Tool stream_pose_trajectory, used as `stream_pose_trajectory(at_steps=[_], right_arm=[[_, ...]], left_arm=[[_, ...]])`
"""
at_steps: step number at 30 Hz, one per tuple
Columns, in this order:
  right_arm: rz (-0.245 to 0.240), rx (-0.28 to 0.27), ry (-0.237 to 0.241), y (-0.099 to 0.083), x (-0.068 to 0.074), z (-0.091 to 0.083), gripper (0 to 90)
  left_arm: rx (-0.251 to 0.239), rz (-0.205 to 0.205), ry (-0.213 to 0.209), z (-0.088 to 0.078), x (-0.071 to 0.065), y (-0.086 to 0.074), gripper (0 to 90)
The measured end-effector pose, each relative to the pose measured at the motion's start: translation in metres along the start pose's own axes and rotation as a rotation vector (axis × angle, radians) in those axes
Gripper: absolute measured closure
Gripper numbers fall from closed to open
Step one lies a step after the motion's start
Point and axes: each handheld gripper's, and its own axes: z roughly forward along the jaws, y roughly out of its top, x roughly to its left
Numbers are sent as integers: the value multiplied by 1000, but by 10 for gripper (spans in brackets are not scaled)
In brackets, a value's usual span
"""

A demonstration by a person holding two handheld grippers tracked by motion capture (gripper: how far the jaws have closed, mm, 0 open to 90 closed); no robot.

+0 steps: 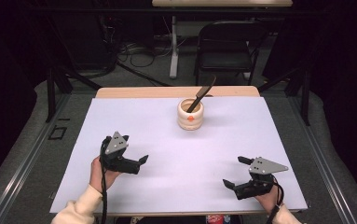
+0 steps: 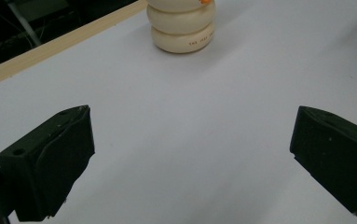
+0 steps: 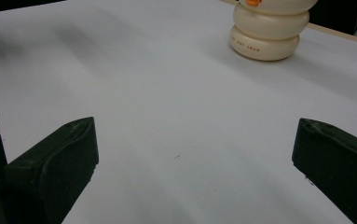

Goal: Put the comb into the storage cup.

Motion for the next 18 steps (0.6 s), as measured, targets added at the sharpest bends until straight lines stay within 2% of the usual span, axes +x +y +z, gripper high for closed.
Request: stream_pose_trajectory(at_steps=[18], right_arm=[[1, 2, 1, 0, 0, 0, 0]], left_arm=[[-24, -22, 36, -20, -9, -22, 0]])
